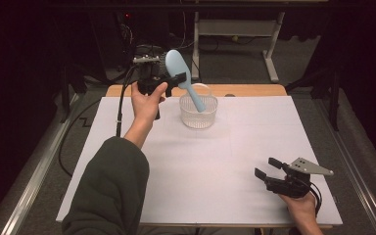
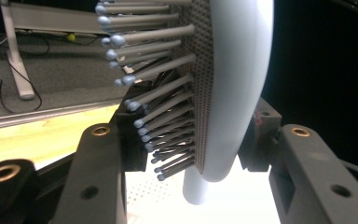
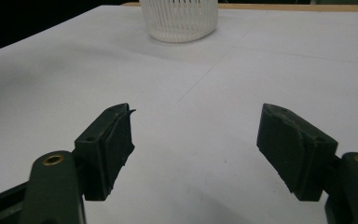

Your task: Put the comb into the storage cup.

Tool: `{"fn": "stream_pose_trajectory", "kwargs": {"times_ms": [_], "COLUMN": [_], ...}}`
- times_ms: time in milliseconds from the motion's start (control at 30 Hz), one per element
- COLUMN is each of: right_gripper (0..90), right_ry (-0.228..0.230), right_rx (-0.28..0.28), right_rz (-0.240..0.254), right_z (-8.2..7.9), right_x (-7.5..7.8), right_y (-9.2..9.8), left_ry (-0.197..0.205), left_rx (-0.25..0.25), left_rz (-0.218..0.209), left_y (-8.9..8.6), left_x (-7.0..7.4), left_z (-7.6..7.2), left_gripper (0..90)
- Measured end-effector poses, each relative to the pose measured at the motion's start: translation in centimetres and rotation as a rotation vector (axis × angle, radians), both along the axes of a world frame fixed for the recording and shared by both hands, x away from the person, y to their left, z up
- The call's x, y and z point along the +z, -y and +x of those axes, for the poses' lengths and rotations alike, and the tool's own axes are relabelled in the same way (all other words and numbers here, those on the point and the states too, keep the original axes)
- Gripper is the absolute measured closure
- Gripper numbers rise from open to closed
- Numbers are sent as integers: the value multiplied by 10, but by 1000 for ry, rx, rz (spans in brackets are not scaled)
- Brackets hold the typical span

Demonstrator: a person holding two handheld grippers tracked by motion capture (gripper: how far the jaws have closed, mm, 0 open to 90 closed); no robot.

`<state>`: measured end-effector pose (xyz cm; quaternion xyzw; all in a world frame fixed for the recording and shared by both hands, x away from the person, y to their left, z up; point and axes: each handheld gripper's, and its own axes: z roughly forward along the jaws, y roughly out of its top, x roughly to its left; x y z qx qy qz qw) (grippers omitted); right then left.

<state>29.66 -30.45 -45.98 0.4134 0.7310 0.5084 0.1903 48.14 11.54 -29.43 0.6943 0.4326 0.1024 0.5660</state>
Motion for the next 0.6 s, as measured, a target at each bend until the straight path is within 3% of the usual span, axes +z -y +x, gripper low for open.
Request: {"fn": "stream_pose_trajectory", "kwargs": {"times_ms": [600], "right_gripper": [278], "right_ry": [0], "right_rx": [-1], "right_rz": [0], "right_z": [0], "right_x": [0], "right_y": [0], "left_ry": [-38], "left_rx": [38], "left_rz": [0], "left_y": [11], "left_x": [-16], "left_z": [19], "left_gripper": [533]}}
